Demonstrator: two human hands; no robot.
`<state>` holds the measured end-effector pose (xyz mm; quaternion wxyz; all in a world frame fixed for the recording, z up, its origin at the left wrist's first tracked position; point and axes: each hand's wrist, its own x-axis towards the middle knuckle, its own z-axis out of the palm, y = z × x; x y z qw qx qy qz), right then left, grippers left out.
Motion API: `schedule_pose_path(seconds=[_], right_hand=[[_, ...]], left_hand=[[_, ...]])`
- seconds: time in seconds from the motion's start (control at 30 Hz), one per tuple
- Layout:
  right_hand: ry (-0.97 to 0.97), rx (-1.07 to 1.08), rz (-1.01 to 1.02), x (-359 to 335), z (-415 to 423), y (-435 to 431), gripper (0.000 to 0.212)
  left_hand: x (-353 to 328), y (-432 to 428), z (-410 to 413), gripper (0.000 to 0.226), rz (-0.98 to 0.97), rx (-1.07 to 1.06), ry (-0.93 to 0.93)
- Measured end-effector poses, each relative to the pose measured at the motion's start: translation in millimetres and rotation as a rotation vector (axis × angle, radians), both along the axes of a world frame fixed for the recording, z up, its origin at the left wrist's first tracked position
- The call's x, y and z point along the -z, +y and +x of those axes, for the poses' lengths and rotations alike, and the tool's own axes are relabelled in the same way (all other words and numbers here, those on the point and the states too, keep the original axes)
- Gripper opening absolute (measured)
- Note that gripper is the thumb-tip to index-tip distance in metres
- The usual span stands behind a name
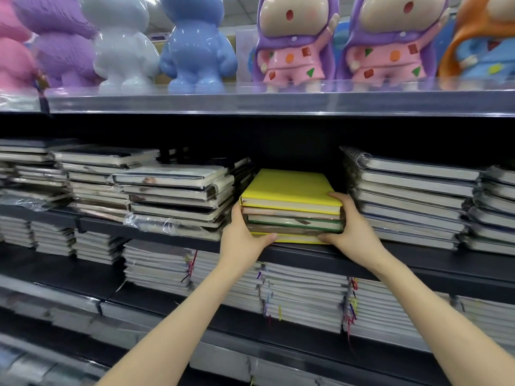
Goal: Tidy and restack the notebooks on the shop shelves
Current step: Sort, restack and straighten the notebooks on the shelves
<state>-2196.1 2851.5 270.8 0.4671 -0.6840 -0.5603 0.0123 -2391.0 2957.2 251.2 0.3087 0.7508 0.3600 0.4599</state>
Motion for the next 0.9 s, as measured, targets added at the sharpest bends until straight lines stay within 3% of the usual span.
schedule_pose_path(seconds=[0.27,0.4,0.63,0.9], right_hand=[[-0.028,0.124,0.089,6,-40,3,0.079],[0.016,0.133,0.097,4,-45,2,0.083],[-0.04,0.124,0.055,-1,-44,5,0.067],[0.018,0.039,0.021,-9,-27,9,0.065]], left_hand=[[-8,20,-11,0.111,-0.074,0.083,0.031],[-7,29,-19,0.11,-0.067,0.144,0.056],[-10,39,-27,0.118,-0.09,0.21,0.006],[-12,40,-24,0.113,-0.063,0.205,0.0]])
